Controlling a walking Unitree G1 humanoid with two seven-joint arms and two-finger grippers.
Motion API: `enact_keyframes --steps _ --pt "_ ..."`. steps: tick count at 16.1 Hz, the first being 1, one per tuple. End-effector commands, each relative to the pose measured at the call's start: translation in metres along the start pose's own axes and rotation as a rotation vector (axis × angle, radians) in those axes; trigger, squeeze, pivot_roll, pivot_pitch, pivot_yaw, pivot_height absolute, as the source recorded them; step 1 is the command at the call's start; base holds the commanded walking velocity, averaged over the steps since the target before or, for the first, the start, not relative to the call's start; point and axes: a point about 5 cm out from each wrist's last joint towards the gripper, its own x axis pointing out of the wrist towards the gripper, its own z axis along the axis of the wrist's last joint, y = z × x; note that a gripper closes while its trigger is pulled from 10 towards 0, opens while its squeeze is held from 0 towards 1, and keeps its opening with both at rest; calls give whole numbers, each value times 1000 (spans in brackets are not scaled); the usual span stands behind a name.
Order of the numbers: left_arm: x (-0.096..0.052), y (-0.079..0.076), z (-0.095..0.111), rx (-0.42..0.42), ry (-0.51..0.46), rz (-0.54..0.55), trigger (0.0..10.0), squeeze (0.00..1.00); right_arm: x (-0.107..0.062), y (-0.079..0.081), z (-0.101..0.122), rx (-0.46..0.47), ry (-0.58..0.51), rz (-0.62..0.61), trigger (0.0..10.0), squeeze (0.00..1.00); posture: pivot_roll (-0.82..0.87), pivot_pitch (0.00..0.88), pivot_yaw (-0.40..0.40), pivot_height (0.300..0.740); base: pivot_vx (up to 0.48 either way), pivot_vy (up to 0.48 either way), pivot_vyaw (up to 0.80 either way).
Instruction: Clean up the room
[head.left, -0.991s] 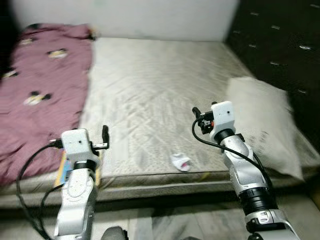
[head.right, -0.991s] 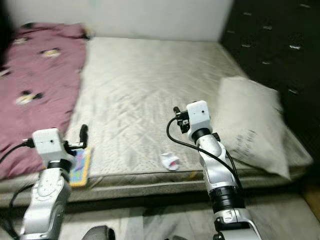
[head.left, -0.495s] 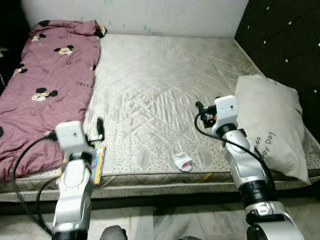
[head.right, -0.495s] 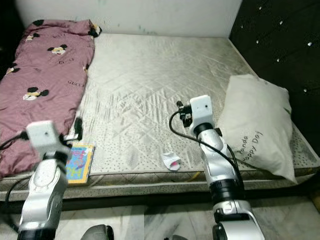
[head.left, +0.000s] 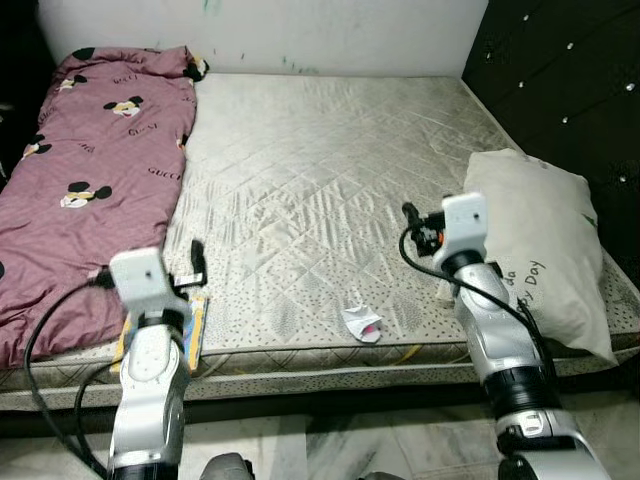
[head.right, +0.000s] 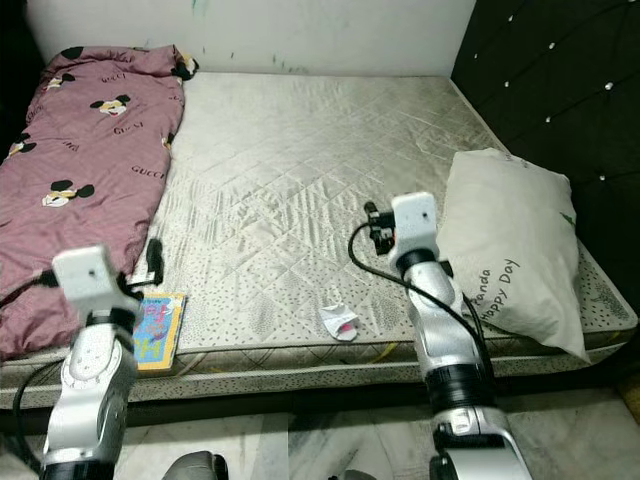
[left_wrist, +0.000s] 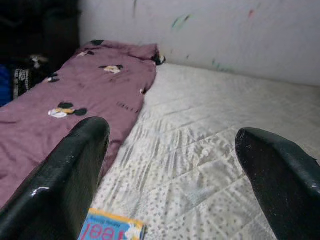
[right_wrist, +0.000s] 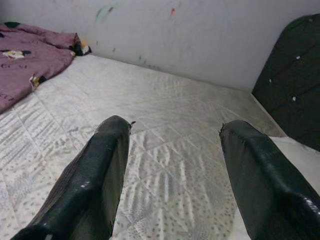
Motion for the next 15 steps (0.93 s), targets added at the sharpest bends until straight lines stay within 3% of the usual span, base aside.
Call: enact_keyframes --steps 1,5,8,15 --pt "-7 2 7 18 -17 2 10000 0 -2 3 2 40 -10 -8 10000 0 22 0 -44 740 0 0 0" --pt "-11 10 4 32 3 -10 10000 0 -10 7 -1 62 -2 -12 10000 0 -1 0 -21 740 0 0 0" --pt "-17 1 7 22 17 -75 10000 0 -26 2 -10 65 37 -35 10000 0 -4 0 -11 740 0 0 0" --pt "-21 -8 9 -19 26 -99 10000 0 -30 -4 -4 43 46 -21 10000 0 -23 0 -27 740 44 0 -196"
